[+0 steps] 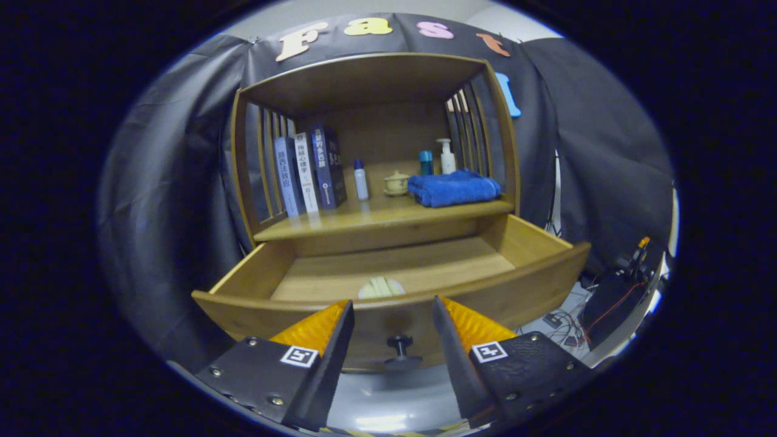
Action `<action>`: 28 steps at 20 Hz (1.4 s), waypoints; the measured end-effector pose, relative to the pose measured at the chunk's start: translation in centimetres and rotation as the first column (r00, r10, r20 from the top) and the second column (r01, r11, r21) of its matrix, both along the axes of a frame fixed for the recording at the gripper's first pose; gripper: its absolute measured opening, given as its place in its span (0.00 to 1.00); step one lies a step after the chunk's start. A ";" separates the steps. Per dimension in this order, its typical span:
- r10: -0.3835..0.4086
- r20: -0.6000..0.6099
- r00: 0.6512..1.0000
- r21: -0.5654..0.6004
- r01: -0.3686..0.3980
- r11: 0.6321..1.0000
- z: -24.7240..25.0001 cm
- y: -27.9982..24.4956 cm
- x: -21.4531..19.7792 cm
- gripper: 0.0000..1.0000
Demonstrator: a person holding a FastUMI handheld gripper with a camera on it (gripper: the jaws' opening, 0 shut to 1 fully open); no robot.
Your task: Pull open the drawer, take out the items inside it, and place them on the countertop above the cabinet.
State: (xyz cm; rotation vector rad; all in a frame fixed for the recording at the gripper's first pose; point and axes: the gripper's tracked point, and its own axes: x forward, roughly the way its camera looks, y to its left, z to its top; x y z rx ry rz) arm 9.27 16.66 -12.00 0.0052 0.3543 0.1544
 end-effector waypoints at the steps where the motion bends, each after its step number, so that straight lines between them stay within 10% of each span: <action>1: -0.009 -0.019 1.000 -0.015 0.009 1.000 0.4 0.2 0.9 0.77; 10: 0.042 -0.349 0.936 -0.183 -0.112 0.977 -3.7 3.8 9.3 0.78; 20: 0.059 -0.574 0.816 -0.210 -0.216 0.953 -10.9 3.1 9.8 0.70; 25: 0.041 -0.547 0.836 -0.192 -0.173 0.966 -10.7 2.5 10.5 0.29; 28: 0.059 -0.510 0.858 -0.185 -0.177 0.967 -9.8 2.9 10.5 0.29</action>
